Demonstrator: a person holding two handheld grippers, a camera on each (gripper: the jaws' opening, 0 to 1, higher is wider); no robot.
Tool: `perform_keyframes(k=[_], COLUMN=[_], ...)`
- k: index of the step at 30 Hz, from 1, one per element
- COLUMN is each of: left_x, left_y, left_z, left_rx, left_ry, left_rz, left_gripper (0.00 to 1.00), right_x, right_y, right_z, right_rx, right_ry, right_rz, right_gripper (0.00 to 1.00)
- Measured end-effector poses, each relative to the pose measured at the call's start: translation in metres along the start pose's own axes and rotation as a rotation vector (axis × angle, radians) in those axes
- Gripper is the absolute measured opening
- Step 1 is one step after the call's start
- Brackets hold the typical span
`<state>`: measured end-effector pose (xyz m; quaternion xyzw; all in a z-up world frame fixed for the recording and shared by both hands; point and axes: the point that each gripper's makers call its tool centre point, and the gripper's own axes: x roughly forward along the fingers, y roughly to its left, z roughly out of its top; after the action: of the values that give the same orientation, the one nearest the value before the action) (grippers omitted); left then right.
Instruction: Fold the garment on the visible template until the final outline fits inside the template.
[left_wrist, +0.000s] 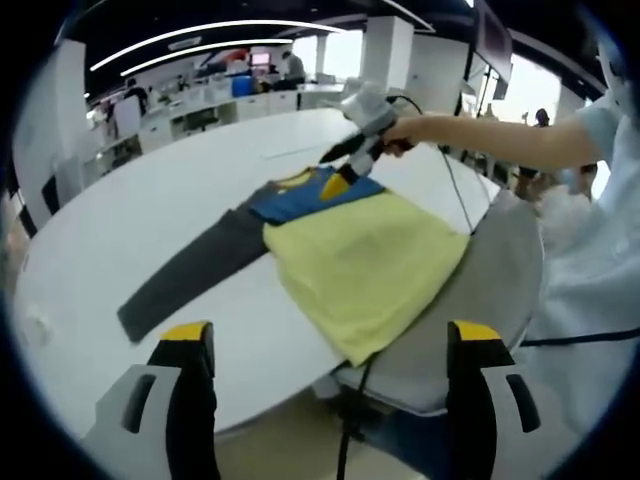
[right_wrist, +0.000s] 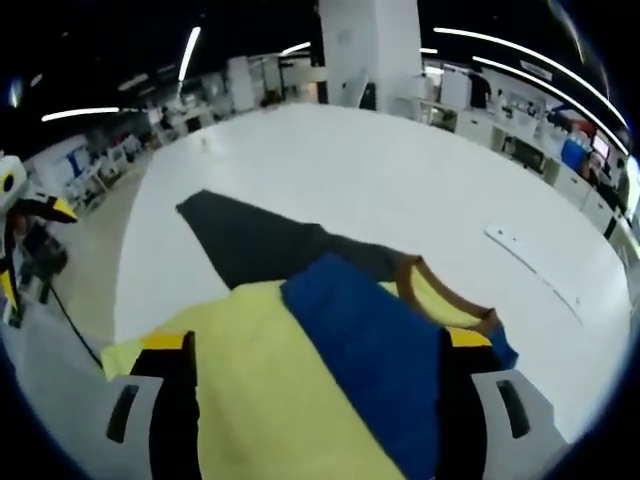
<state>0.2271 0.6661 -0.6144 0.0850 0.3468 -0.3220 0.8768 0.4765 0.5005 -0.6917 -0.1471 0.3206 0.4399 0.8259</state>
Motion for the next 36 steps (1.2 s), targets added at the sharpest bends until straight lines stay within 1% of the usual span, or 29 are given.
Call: perform_keyframes(k=[3,8,12,17,22,23,25,28,31,36], left_x=[0.0,0.001,0.002,0.003,0.005,0.005,0.006,0.007,0.007,0.008], left_y=[-0.001,-0.002,-0.004,-0.004,-0.005,-0.005,-0.006,-0.007,-0.008,-0.008], left_z=[-0.001,-0.002,-0.002,-0.001,-0.001,0.0,0.0,0.0,0.002,0.002], left_rx=[0.001,-0.002,0.002,0.006,0.007,0.007,0.008,0.01,0.012,0.014], left_ry=[0.001,0.001,0.003,0.002,0.004,0.005,0.005,0.008,0.007,0.01], left_rz=[-0.003,-0.003,-0.008,-0.011,-0.014,-0.015,-0.017,-0.021,-0.022,-0.023], left_gripper=[0.93,0.93,0.93,0.93,0.94,0.94,0.94,0.94,0.94,0.93], right_x=[-0.003,-0.013,-0.021,-0.032,-0.043,-0.046,-0.051,-0.058,-0.062,-0.066], right_y=[0.005,0.011,0.01,0.005,0.004,0.006,0.01,0.016,0.017,0.018], right_z=[-0.003,-0.015,-0.02,-0.032,-0.043,-0.044,-0.044,-0.044,-0.044,-0.05], right_rx=[0.004,0.01,0.017,0.017,0.032,0.041,0.054,0.038,0.031,0.042], right_ry=[-0.003,0.017,0.018,0.021,0.031,0.032,0.022,0.014,0.002,0.005], right_rz=[0.005,0.001,-0.007,-0.027,-0.03,-0.024,-0.016,-0.015,-0.024,-0.034], right_gripper=[1.0,1.0,1.0,1.0,1.0,1.0,1.0,1.0,1.0,1.0])
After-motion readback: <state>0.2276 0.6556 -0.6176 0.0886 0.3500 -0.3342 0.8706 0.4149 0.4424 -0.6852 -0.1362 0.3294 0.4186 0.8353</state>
